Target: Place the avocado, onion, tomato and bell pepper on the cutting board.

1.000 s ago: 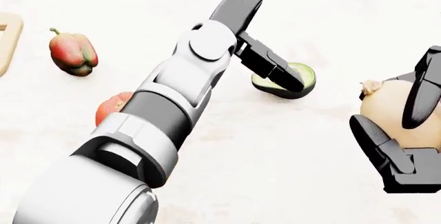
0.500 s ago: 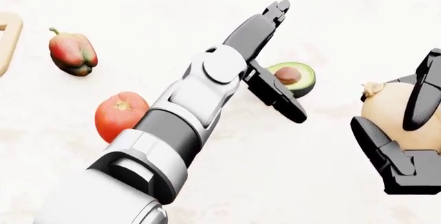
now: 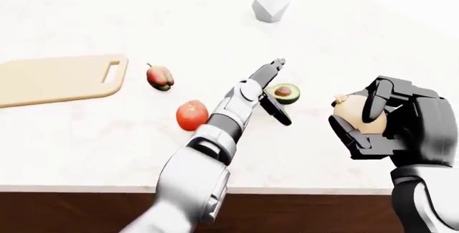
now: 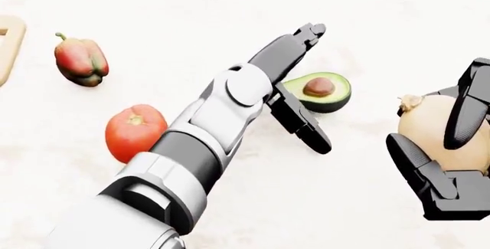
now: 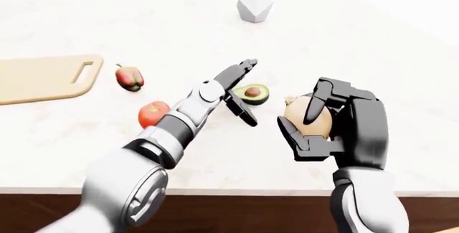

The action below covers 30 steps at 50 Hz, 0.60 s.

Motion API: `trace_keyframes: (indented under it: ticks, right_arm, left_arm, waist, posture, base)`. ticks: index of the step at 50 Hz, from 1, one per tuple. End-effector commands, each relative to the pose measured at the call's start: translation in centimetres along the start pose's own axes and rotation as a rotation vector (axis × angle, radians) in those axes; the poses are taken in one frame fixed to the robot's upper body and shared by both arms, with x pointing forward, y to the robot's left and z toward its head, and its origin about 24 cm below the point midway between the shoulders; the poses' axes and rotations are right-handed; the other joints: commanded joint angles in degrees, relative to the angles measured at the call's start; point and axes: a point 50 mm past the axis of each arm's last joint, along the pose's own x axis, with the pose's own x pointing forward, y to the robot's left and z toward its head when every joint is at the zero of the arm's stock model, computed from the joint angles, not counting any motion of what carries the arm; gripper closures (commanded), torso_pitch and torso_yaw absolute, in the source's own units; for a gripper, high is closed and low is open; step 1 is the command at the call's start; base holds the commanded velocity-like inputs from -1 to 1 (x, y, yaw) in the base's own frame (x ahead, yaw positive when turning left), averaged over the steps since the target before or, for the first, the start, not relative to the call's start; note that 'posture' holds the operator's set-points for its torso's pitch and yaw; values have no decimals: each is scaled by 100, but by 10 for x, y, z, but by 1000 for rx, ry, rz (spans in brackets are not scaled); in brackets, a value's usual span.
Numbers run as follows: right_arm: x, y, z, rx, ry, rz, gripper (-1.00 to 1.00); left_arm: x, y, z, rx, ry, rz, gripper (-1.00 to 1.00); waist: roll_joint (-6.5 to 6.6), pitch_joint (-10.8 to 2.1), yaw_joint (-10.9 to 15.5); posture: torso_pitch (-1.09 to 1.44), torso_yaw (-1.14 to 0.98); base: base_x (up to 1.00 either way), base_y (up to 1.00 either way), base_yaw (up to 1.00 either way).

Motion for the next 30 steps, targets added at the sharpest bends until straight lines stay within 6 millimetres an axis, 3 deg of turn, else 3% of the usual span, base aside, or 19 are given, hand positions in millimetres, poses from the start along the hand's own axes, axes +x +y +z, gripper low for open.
trace_keyframes:
  ticks: [1, 10, 17, 22, 27, 29, 30]
  right_arm:
    - [-1, -2, 11, -10, -78, -12, 100]
    - [-4, -6, 10, -12, -80, -15, 100]
    - [-4, -8, 11, -14, -82, -18, 100]
    - [-6, -9, 11, -19, -81, -22, 100]
    - [-7, -9, 10, -17, -79, -21, 100]
    - [-8, -9, 9, -16, -78, -22, 100]
    - [-6, -9, 11, -16, -78, -21, 100]
  left_arm:
    - [-1, 10, 24, 43, -89, 33, -71]
    - [0, 1, 16, 85, -67, 2, -62]
    - [1, -8, 10, 119, -49, -32, -44]
    - [1, -10, 10, 121, -48, -41, -11]
    - [1, -12, 9, 124, -46, -52, 11]
    - [1, -13, 10, 121, -47, -55, 44]
    - [1, -12, 10, 121, -47, -56, 44]
  waist:
    - [-25, -131, 3]
    - [-36, -138, 8]
    - [-75, -147, 10]
    - [-106, -153, 11]
    - [-124, -155, 14]
    - [-125, -155, 21]
    - [-127, -157, 24]
  posture:
    - [0, 0]
    - [0, 0]
    - [0, 0]
    - [0, 0]
    - [0, 0]
    - [0, 0]
    - [0, 0]
  base:
    - [0, 0, 0]
    - [0, 0, 0]
    - [0, 0, 0]
    - [0, 0, 0]
    - [0, 0, 0]
    - [0, 0, 0]
    - [0, 0, 0]
